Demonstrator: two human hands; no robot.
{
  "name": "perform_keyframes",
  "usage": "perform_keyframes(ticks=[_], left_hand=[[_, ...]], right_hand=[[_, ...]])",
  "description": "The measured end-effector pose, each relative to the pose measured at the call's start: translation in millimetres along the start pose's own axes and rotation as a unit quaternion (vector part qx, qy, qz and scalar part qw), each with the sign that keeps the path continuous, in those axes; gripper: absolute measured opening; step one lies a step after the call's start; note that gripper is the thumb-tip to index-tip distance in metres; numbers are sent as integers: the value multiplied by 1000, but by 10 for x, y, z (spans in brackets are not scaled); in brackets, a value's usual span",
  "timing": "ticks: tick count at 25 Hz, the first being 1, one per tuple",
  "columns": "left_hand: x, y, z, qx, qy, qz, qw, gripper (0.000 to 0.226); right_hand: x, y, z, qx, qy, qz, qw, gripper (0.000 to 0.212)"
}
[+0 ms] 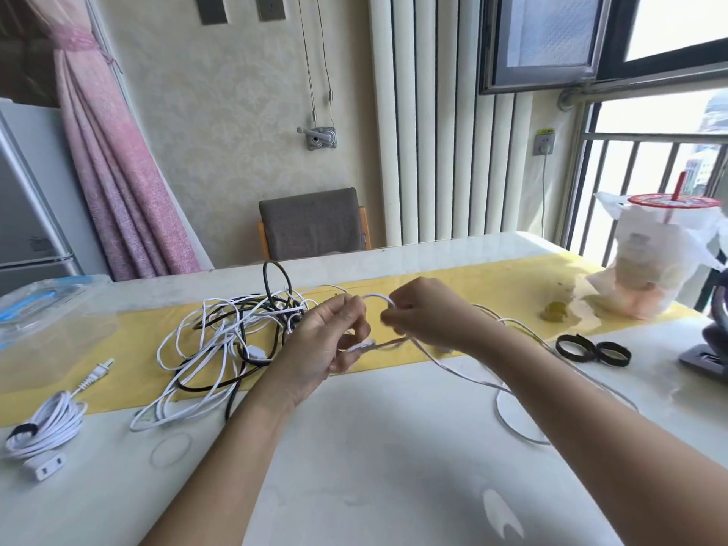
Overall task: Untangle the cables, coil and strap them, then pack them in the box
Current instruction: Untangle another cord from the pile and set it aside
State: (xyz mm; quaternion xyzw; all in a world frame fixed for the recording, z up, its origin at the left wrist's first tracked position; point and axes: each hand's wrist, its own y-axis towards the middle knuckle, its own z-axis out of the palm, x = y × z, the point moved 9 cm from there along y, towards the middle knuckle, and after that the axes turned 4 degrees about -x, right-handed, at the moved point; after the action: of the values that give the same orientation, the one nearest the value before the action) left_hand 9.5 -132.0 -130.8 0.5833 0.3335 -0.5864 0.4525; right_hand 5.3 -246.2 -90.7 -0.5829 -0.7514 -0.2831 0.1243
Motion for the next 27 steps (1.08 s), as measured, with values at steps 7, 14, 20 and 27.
perform_keyframes(ticks=[7,14,20,27], left_hand=[[372,-197,-208,85,343,-214,911,26],[426,-13,-414,-5,523,-119,844,15],[563,-80,229,107,494,-78,859,44],[688,-195,467,173,436,-82,879,53]], right_hand=[[-659,178,-204,-13,448,285,847,50],[-592,-37,-1115,-328,8,38,944,32],[-1356,-822,-848,250,-299,319,864,50],[-715,150,-305,5,-203,126,971,41]])
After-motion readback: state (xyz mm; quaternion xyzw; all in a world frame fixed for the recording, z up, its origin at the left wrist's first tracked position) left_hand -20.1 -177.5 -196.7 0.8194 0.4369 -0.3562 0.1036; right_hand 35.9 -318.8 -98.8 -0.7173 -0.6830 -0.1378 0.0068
